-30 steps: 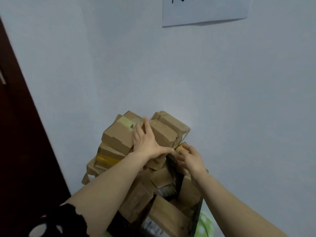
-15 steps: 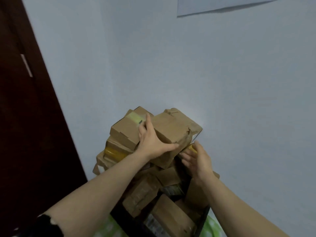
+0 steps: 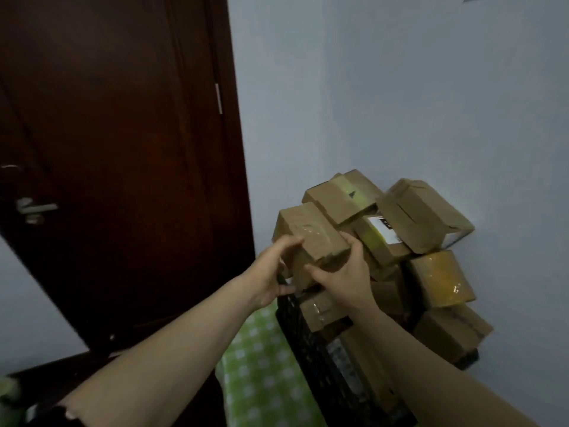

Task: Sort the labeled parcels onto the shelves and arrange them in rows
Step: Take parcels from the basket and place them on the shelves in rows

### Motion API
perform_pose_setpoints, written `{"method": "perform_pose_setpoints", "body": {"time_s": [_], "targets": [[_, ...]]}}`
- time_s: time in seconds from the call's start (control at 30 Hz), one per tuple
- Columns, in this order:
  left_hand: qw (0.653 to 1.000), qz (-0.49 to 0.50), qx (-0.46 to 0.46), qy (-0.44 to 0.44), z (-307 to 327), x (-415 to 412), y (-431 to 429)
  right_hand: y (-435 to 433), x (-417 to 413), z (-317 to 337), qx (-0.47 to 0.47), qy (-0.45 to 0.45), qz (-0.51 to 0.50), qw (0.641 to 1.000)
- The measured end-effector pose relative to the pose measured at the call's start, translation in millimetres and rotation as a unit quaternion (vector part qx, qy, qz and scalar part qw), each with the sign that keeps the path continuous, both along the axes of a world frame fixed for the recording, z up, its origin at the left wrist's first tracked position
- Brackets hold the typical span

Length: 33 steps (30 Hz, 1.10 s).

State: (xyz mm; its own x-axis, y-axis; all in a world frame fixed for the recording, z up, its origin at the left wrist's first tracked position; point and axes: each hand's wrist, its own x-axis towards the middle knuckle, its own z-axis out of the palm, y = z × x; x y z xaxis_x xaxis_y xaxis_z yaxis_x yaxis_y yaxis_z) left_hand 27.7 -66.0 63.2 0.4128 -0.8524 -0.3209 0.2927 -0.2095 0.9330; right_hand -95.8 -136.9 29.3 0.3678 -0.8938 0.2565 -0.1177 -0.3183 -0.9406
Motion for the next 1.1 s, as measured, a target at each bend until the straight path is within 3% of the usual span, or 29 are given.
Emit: {"method": "perform_pose_setpoints", "body": {"time_s": [0.27, 0.4, 0.47, 0.53, 0.63, 0.73, 0.8, 0.87, 0.97, 1.03, 1.1], "targets": [[0.988, 0.153, 0.005, 0.0, 10.7, 31.1, 49.2, 46.3, 57.2, -13.3, -0.278, 0.021, 0.091, 0.956], [0.981, 0.194, -0.003, 0.007, 7.1, 59.3, 80.5, 70.2, 73.1, -11.8, -0.295, 0.057, 0.209, 0.931], [0.98, 0.197, -0.011, 0.023, 6.3, 71.1, 97.9, 83.4, 79.8, -8.2, -0.256, 0.055, 0.234, 0.936], [0.982, 0.182, -0.032, 0.046, 5.0, 85.6, 115.1, 93.7, 88.8, 1.5, -0.194, 0.01, 0.187, 0.963], [0.984, 0.149, -0.072, 0.059, 7.5, 105.6, 138.3, 100.1, 103.1, 22.7, 0.012, -0.034, 0.123, 0.992], [0.984, 0.144, -0.081, 0.062, 13.2, 116.1, 158.6, 104.7, 115.4, 31.3, 0.253, -0.019, 0.214, 0.943], [0.988, 0.125, -0.078, 0.056, 11.8, 123.6, 167.6, 112.0, 122.6, 31.6, 0.32, -0.016, 0.265, 0.909], [0.993, 0.093, -0.065, 0.04, 12.3, 129.5, 177.0, 118.8, 131.2, 32.7, 0.329, -0.049, 0.279, 0.901], [0.993, 0.102, -0.024, -0.052, 20.9, 142.1, 186.8, 117.4, 143.8, 39.4, 0.246, -0.018, 0.257, 0.934], [0.966, 0.161, 0.035, -0.198, 30.0, 156.8, 192.6, 114.1, 148.4, 50.0, 0.144, 0.081, 0.257, 0.952], [0.919, 0.111, 0.07, -0.371, 43.5, 166.3, 198.4, 115.5, 151.5, 65.7, 0.036, 0.169, 0.259, 0.95]]}}
